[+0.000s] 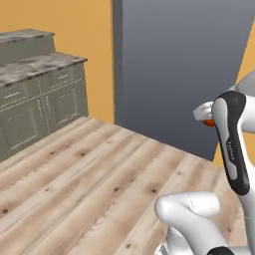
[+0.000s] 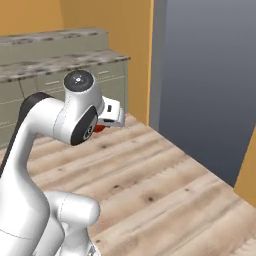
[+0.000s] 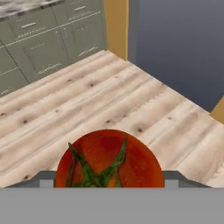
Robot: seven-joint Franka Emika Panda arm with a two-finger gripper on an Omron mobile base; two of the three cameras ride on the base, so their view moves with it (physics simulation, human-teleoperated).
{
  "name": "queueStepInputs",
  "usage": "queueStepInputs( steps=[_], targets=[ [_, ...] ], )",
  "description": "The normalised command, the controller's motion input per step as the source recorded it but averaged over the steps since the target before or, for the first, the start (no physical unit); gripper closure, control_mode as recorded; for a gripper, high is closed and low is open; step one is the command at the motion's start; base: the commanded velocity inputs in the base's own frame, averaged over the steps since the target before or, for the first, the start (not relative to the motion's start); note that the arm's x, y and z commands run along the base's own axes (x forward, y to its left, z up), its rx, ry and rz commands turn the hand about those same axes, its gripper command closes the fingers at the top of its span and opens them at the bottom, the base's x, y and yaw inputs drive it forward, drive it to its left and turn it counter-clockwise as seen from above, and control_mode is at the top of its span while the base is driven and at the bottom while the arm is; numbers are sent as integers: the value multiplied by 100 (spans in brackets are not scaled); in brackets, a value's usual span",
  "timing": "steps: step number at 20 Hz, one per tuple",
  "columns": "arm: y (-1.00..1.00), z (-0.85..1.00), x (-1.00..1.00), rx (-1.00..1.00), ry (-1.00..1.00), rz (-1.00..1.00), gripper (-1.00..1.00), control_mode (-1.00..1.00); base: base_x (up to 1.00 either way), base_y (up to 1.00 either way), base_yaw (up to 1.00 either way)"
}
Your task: Take the cheese, chicken drumstick, and tomato from the fridge and place them on the plate on the dining counter to create an appetizer plate.
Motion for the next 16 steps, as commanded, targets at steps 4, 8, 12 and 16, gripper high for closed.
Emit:
queueStepInputs(
  steps=[4, 8, 12, 16],
  targets=[
    [0, 0, 0, 0, 0, 0, 100, 100, 100, 44, 20],
    [0, 0, 0, 0, 0, 0, 100, 100, 100, 39, 14],
    [0, 0, 0, 0, 0, 0, 100, 100, 100, 35, 10],
    [0, 0, 0, 0, 0, 0, 100, 100, 100, 32, 8]
  ],
)
